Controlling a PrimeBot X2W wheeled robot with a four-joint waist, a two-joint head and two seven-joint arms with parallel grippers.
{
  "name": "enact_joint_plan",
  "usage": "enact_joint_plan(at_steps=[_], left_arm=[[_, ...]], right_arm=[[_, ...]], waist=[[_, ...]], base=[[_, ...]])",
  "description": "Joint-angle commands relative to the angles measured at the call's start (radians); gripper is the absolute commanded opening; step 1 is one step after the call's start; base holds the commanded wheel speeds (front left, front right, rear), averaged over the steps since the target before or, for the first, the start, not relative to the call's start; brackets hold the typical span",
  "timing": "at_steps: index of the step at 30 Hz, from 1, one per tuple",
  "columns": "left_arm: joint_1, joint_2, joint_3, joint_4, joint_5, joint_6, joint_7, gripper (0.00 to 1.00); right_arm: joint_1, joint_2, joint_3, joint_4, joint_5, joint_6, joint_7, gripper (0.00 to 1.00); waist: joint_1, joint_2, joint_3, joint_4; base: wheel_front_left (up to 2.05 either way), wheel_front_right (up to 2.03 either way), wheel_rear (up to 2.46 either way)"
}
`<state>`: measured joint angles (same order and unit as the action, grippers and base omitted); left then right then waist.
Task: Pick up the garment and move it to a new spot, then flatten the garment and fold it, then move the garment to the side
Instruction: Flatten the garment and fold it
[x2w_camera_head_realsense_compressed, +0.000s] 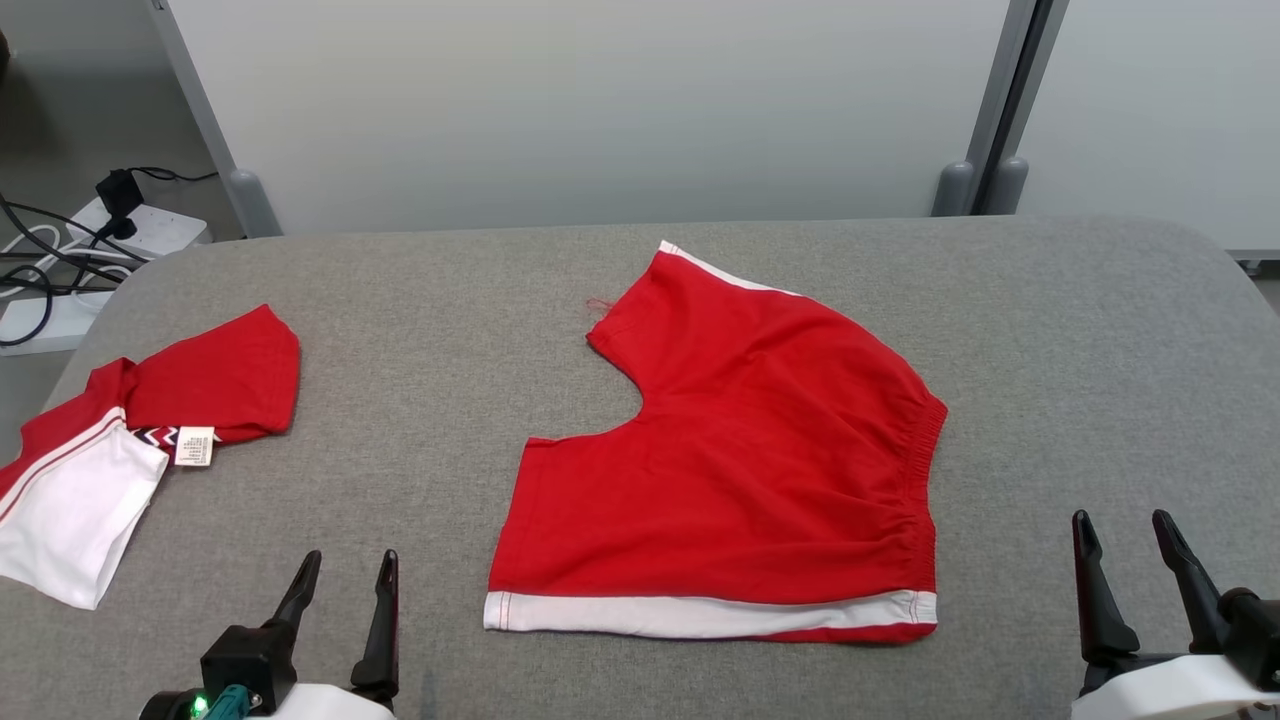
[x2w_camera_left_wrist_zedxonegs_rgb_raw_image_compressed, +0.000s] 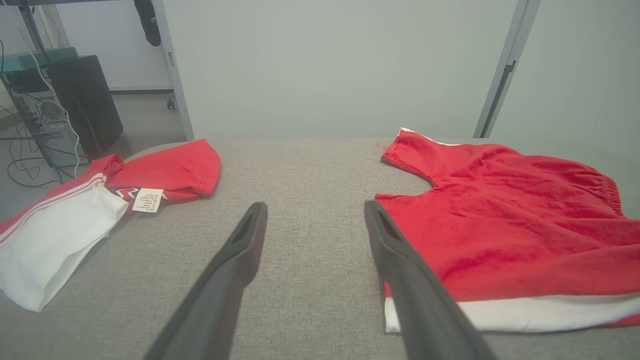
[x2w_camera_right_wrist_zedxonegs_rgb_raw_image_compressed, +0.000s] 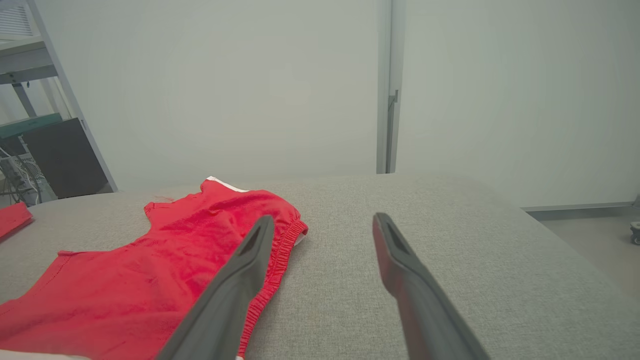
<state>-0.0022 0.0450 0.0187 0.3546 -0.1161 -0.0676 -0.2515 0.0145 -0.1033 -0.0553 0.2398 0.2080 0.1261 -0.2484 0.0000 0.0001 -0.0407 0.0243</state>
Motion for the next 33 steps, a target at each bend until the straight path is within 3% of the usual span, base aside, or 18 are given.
enact_joint_plan(at_steps=[1,19,33], left_arm=[[-0.021,0.006,0.031,-0.020,-0.006,0.014,-0.010,1.00],[-0.023,0.005,0.022,-0.008,-0.030,0.031,-0.010,1.00],[-0.044,0.005,-0.001,-0.002,-0.026,0.017,-0.010,1.00]], right_arm=[[-0.015,-0.017,0.025,-0.021,-0.016,0.005,-0.013,1.00],[-0.023,-0.028,0.090,0.027,0.013,0.005,-0.013,1.00],[-0.099,-0.105,0.317,0.225,0.188,0.005,0.003,1.00]], waist=[[0.0000,-0.0001,0.001,-0.002],[0.0000,-0.0001,0.016,-0.008],[0.0000,-0.0001,0.055,0.026]], base=[[0.00,0.00,0.00],[0.00,0.00,0.00],[0.00,0.00,0.00]])
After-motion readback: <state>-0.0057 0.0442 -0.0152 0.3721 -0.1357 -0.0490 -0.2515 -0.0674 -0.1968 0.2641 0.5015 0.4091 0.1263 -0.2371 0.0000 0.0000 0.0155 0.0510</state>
